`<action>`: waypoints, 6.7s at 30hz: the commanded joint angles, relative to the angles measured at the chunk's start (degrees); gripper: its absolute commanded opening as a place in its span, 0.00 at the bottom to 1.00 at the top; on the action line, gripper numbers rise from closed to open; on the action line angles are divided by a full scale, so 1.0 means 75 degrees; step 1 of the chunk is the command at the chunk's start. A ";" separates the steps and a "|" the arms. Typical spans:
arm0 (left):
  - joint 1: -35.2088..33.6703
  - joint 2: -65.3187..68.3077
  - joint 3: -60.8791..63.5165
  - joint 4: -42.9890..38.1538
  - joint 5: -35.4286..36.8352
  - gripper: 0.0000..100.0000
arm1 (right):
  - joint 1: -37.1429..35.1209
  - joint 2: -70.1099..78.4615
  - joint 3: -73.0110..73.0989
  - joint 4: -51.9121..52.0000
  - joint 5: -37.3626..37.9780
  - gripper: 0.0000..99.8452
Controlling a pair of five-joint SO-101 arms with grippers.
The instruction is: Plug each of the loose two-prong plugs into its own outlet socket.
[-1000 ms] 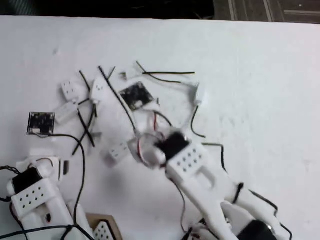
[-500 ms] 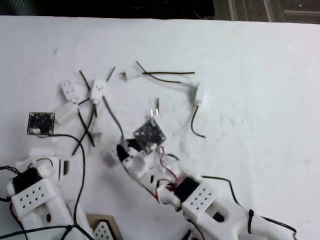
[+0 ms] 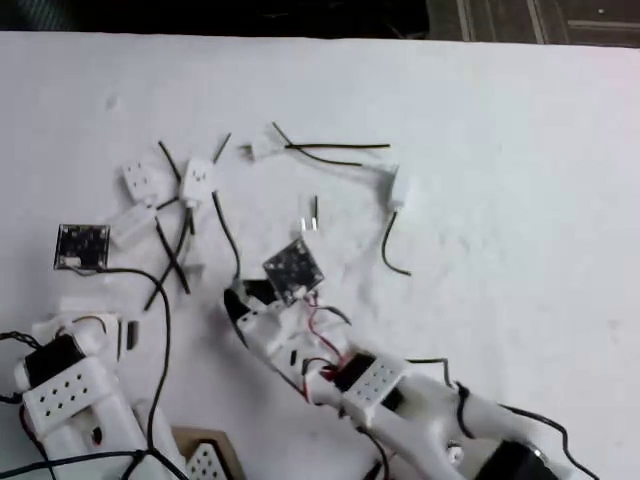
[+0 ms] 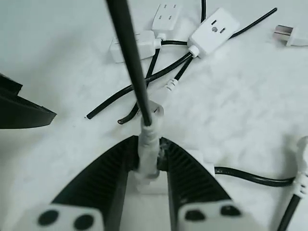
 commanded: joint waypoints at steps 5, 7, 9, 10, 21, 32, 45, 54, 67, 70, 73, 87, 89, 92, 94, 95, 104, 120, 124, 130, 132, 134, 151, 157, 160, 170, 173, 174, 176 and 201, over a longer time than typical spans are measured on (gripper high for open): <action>0.0006 -0.0100 -0.0305 -0.0082 0.0105 0.24 | -0.0252 0.0463 -0.0328 -0.0557 0.0141 0.02; 0.0006 -0.0100 -0.0305 -0.0082 0.0105 0.24 | -0.0381 0.0475 -0.0352 -0.0557 0.0141 0.02; 0.0006 -0.0100 -0.0305 -0.0082 0.0105 0.24 | -0.0393 0.0475 -0.0410 -0.0557 0.0141 0.02; 0.0006 -0.0100 -0.0305 -0.0082 0.0105 0.24 | -0.0369 0.0486 -0.0445 -0.0557 0.0141 0.02; 0.0006 -0.0100 -0.0246 -0.0094 0.0105 0.24 | -0.0369 0.1330 -0.1078 -0.0557 0.0141 0.02; 0.0006 -0.0100 -0.0234 -0.0094 0.0105 0.24 | -0.0041 0.1811 -0.1301 -0.0557 0.0176 0.02; 0.0158 -0.0100 -0.0234 -0.0094 0.0105 0.24 | -0.0041 0.1846 -0.1383 -0.0557 0.0176 0.02; 0.0158 -0.0100 -0.0223 -0.0094 0.0105 0.24 | 0.0088 0.2526 -0.1723 -0.0557 0.0188 0.02; 0.0158 -0.0100 -0.0223 -0.0094 0.0105 0.24 | 0.0111 0.2010 -0.1219 -0.0510 0.0199 0.02; 0.0158 -0.0100 -0.0223 -0.0094 0.0105 0.24 | 0.0111 0.2069 -0.1219 -0.0510 0.0199 0.02; 0.0158 -0.0100 -0.0223 -0.0094 0.0105 0.24 | 0.0076 0.2092 -0.1219 -0.0510 0.0199 0.02; 0.0158 -0.0100 -0.0223 -0.0094 0.0094 0.24 | -0.0088 0.2034 -0.1231 0.0369 0.0949 0.02; 0.0158 -0.0100 -0.0223 -0.0094 0.0094 0.24 | -0.0100 0.2034 -0.1242 0.0369 0.0832 0.02; 0.0158 -0.0100 -0.0223 -0.0094 0.0094 0.24 | -0.0100 0.2034 -0.1266 0.0381 0.0234 0.02; 0.0158 -0.0100 -0.0223 -0.0094 0.0094 0.24 | -0.0100 0.2034 -0.1266 0.0522 0.0211 0.02; 0.0158 -0.0100 -0.0223 -0.0094 0.0094 0.24 | -0.0100 0.2034 -0.1278 0.0639 0.0188 0.02; 0.0158 -0.0100 -0.0223 -0.0094 0.0082 0.24 | -0.0100 0.2022 -0.1266 0.0779 -0.0211 0.02; 0.0158 -0.0100 -0.0223 -0.0094 0.0082 0.24 | -0.0100 0.0932 -0.1254 0.3147 0.0305 0.02; 0.0158 -0.0100 -0.0223 -0.0094 0.0082 0.24 | -0.0100 0.0897 -0.1266 0.3370 0.0645 0.02; 0.0158 -0.0100 -0.0223 -0.0094 0.0082 0.24 | -0.0100 0.0885 -0.1266 0.3417 0.0692 0.02; 0.0158 -0.0100 -0.0223 -0.0094 0.0082 0.24 | -0.0100 0.0768 -0.1266 0.3593 0.0949 0.02; 0.0158 -0.0100 -0.0223 -0.0094 0.0082 0.24 | -0.0088 0.0486 -0.1278 0.4003 0.1219 0.02; 0.0158 -0.0100 -0.0223 -0.0094 0.0082 0.24 | 0.0088 -0.0217 -0.1266 0.5972 0.1266 0.02; 0.0158 -0.0100 -0.0223 -0.0094 0.0082 0.24 | 0.0158 -0.0275 -0.1266 0.6230 0.1547 0.05; 0.0158 -0.0100 -0.0223 -0.0094 0.0082 0.24 | 0.0158 -0.0275 -0.1266 0.6253 0.1547 0.12; 0.0158 -0.0100 -0.0223 -0.0094 0.0082 0.24 | 0.0275 -0.0451 -0.1465 0.6253 0.1547 0.06; 0.0158 -0.0100 -0.0223 -0.0094 0.0082 0.24 | 0.0275 -0.0920 -0.1465 0.6734 0.1536 0.06; 0.0158 -0.0100 -0.0223 -0.0094 0.0082 0.24 | 0.0264 -0.1143 -0.1465 0.6945 0.1536 0.07; 0.0158 -0.0100 -0.0223 -0.0094 0.0082 0.24 | 0.0275 -0.1600 -0.1465 0.7273 0.1536 0.09; 0.0158 -0.0135 -0.0164 -0.0105 0.0094 0.24 | 0.0287 -0.2198 -0.1559 0.7824 0.1184 0.13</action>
